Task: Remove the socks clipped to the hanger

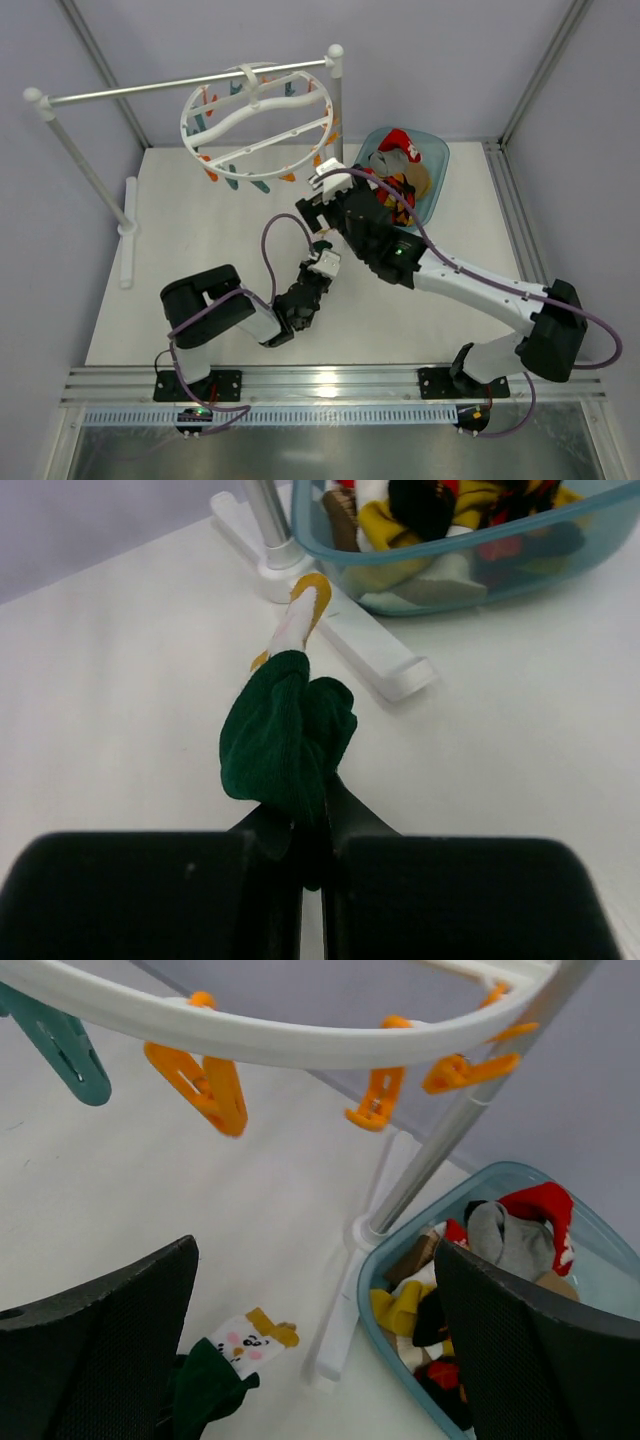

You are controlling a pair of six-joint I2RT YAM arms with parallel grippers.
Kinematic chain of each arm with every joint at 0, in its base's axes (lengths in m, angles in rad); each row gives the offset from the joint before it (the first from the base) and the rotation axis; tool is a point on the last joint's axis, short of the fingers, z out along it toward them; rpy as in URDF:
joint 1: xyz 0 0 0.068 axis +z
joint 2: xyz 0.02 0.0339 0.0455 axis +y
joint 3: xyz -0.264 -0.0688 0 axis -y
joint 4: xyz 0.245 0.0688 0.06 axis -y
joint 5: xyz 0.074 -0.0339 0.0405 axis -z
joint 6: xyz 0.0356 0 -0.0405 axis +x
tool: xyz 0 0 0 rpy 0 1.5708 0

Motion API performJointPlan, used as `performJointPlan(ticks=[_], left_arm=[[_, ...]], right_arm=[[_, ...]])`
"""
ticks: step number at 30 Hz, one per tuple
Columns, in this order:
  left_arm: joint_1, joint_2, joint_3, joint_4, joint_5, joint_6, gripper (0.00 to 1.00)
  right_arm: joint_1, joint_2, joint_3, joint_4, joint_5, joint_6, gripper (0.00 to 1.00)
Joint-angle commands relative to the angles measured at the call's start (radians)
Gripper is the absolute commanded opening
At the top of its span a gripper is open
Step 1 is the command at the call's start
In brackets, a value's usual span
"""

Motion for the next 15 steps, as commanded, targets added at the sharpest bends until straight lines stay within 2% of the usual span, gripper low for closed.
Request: performJointPlan(ticks=[1,3,5,7,10,11,15], left_arm=[[-0.004,-0.037,-0.022,0.212,0.164,-0.059,0.00],[-0.004,-0.092,-0.018,0.151,0.291,-0.103,0.00],[-0.004,-0.130,0.002,0.023,0.389,-0.129,0.00],[-0.004,-0.156,0.050,-0.033,0.515,-0.149,0.00],[-0.001,-0.163,0.131,-0.107,0.590,-0.149,0.00],[0.006,-0.169,0.191,-0.191,0.606,-0.151,0.00],[0.066,-0.192,0.338,-0.358,0.728,-0.203,0.00]], right_arm=[[-0.025,-0.141,-0.110,0.130,0.106,-0.015,1.00],[-0.060,-0.232,-0.163,0.153,0.100,0.021,1.00],[-0.147,-0.293,-0.238,0.171,0.048,0.060,1.00],[-0.250,-0.375,-0.307,0.188,-0.015,0.132,1.00],[-0.324,-0.461,-0.385,0.246,-0.009,0.170,1.00],[-0.339,-0.478,-0.402,0.271,0.002,0.176,1.00],[-0.394,-0.568,-0.490,0.351,0.037,0.215,1.00]])
